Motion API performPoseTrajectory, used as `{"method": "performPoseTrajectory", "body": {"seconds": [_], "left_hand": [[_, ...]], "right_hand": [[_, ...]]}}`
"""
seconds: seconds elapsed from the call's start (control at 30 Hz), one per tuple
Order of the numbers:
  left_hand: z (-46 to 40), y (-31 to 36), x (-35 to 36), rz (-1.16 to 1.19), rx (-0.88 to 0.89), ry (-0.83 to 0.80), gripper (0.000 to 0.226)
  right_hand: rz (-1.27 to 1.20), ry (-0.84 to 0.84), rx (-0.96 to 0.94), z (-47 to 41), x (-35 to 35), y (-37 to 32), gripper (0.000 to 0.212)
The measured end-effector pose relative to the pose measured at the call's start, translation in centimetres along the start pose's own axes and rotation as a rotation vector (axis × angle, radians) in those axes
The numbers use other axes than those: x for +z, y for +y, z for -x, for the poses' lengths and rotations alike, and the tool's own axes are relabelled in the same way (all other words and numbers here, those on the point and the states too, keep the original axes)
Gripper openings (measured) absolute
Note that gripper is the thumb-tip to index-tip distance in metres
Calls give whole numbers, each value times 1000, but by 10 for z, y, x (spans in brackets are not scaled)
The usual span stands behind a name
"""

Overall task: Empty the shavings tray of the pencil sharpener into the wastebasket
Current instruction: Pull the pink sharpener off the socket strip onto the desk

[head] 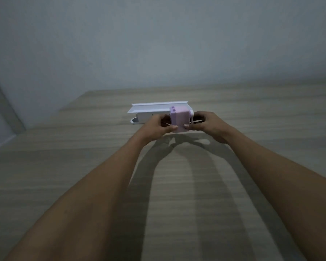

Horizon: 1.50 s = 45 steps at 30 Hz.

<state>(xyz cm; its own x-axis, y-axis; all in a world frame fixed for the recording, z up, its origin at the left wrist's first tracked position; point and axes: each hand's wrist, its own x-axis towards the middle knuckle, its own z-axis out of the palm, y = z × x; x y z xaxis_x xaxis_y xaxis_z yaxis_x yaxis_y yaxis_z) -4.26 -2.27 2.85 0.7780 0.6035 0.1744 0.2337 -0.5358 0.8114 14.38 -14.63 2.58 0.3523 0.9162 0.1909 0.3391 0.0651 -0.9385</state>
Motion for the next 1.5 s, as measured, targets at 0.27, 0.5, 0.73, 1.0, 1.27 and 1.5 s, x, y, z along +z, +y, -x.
{"method": "performPoseTrajectory", "body": {"seconds": [0.27, 0.5, 0.73, 1.0, 1.27, 1.5], "left_hand": [[84, 30, -3, 25, 7, 26, 45], [146, 42, 8, 53, 32, 32, 42], [182, 34, 22, 40, 15, 9, 49], [195, 11, 39, 87, 22, 34, 45], [191, -3, 39, 76, 54, 54, 49], [193, -1, 36, 39, 59, 46, 53]], "right_hand": [[-4, -33, -17, 77, 18, -30, 40], [7, -81, -16, 129, 31, -39, 40], [43, -90, -20, 160, 45, -22, 47], [76, -118, 0, 171, 53, -3, 48], [150, -107, -23, 167, 52, 1, 50], [175, -111, -38, 167, 51, 1, 49]]}}
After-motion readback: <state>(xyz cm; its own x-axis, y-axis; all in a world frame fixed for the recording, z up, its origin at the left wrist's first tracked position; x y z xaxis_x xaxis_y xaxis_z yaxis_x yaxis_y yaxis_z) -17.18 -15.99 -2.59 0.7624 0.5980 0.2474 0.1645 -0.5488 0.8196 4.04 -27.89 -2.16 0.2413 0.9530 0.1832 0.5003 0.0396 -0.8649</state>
